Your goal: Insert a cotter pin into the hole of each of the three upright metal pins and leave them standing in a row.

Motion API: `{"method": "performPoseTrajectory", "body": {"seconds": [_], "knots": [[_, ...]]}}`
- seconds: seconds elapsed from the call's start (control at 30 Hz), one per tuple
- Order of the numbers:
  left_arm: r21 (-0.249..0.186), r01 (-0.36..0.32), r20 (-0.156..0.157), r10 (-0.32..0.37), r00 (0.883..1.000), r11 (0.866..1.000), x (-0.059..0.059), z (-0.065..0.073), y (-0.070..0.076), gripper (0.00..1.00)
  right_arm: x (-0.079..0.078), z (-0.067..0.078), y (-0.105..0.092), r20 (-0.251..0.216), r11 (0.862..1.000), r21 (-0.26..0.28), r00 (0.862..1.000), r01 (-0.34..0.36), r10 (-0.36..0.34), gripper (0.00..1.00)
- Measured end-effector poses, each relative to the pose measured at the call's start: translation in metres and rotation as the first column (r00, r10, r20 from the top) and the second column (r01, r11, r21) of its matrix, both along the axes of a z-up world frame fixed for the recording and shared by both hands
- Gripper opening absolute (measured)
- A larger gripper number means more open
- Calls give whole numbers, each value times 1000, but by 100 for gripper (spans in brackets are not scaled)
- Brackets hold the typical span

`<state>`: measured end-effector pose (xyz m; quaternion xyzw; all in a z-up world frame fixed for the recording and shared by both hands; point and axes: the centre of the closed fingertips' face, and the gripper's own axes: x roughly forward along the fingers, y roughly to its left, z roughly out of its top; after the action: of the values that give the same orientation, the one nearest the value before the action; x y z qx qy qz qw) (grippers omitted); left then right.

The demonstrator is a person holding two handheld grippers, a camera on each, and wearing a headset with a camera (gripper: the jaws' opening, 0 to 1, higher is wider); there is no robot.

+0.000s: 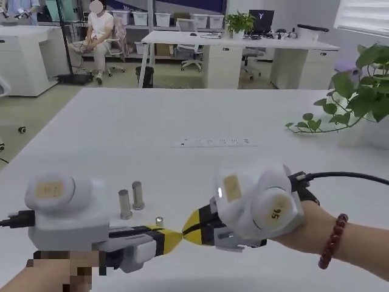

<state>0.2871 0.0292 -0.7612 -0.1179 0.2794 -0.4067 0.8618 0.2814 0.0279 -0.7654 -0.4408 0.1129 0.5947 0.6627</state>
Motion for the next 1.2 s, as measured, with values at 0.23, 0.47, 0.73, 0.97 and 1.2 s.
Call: {"method": "performPoseTrajectory", "body": {"seconds": [0.23,0.47,0.73,0.97,1.2], "knots": [[-6,12,-20,-12,1000,1000,0,-1,-3,1,-1,-1,0,5,1000,-6,1000,-16,16,1],[-15,23,-6,-23,1000,1000,-1,1,-3,0,-1,0,-1,-4,1000,7,1000,-17,18,2],[-9,30,24,-30,999,1000,-2,2,-3,0,-1,1,0,-27,999,47,1000,4,-3,4],[50,44,66,-47,997,998,-5,0,-1,0,1,2,-7,-145,989,113,986,95,-78,7],[77,65,109,-73,991,995,-8,-1,-1,0,-2,0,-15,-278,976,148,954,158,-113,11]]}}
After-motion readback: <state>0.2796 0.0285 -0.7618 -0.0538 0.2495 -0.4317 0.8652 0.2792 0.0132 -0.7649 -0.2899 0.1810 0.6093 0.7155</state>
